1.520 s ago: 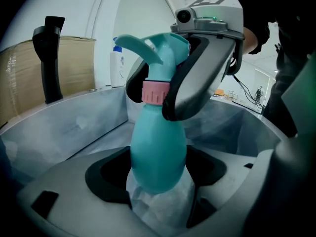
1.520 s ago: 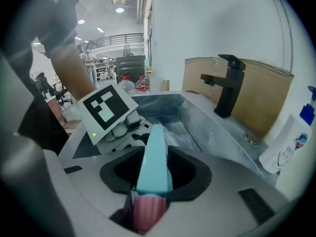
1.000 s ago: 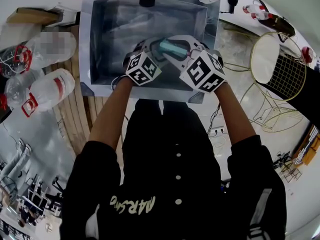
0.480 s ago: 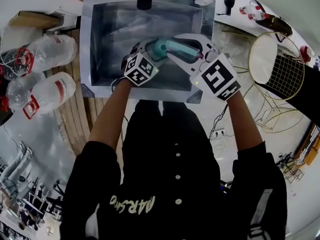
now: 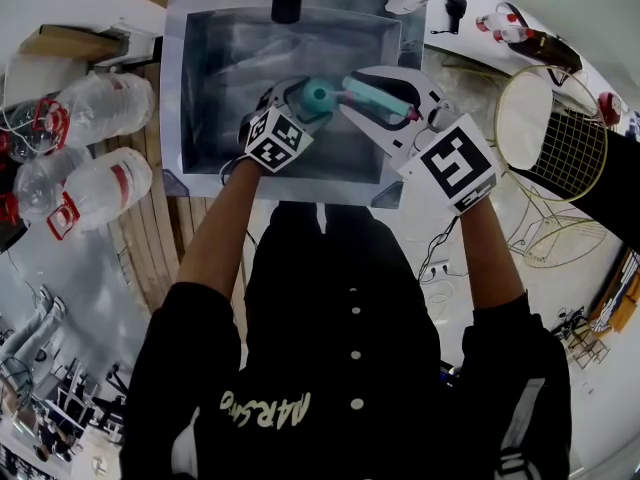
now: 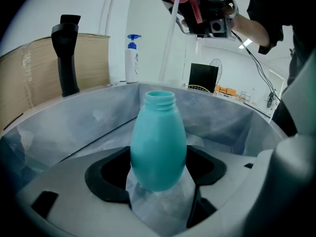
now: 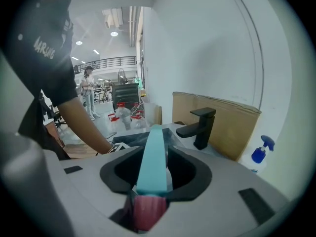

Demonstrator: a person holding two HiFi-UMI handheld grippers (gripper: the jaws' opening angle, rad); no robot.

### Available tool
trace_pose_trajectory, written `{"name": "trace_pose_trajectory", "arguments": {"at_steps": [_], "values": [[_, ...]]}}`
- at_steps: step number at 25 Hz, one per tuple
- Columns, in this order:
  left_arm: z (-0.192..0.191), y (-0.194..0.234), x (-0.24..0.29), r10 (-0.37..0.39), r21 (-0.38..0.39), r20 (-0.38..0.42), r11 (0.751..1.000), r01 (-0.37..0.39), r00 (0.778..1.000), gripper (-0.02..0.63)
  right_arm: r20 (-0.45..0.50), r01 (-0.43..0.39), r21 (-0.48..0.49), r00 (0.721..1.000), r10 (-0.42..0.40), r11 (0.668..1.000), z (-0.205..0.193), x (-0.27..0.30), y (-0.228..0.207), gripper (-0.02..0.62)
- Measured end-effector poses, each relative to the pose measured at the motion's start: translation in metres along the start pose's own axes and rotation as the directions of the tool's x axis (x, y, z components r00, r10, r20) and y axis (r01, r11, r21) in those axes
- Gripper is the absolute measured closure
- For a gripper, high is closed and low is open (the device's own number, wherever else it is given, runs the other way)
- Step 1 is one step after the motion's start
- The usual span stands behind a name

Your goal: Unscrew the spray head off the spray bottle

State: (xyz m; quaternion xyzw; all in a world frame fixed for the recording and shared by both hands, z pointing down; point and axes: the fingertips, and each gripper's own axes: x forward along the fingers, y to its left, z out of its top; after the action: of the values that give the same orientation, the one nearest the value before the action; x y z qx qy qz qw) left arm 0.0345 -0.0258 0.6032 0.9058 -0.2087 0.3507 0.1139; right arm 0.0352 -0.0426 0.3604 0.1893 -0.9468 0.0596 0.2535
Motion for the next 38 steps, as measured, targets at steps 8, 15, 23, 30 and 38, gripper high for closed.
{"name": "trace_pose_trajectory", "arguments": {"at_steps": [8,15,23,30,38], "values": [[-0.002,-0.003,-0.002,-0.014,0.001,0.012,1.0,0.014,1.0,0.241,0.067,0.038,0.065,0.997,-0.042,0.997,0.013,-0.02,-0.006,0.434],[0.006,-0.006,-0.015,-0.016,0.032,0.03,0.999,0.015,0.999,0.222,0.109,0.078,0.093,0.99,-0.088,0.993,0.02,-0.032,-0.012,0.434],[0.036,0.003,-0.081,0.099,0.048,0.123,0.993,-0.106,0.987,0.222,0.182,0.123,0.19,0.97,-0.158,0.974,0.033,-0.063,-0.018,0.434],[0.082,0.018,-0.172,0.274,0.013,0.267,0.958,-0.287,0.924,0.354,0.279,0.188,0.232,0.927,-0.251,0.954,0.047,-0.103,-0.022,0.434],[0.151,0.026,-0.296,0.545,-0.217,0.429,0.836,-0.504,0.72,0.566,0.416,0.271,0.293,0.828,-0.377,0.917,0.074,-0.151,-0.014,0.434]]}}
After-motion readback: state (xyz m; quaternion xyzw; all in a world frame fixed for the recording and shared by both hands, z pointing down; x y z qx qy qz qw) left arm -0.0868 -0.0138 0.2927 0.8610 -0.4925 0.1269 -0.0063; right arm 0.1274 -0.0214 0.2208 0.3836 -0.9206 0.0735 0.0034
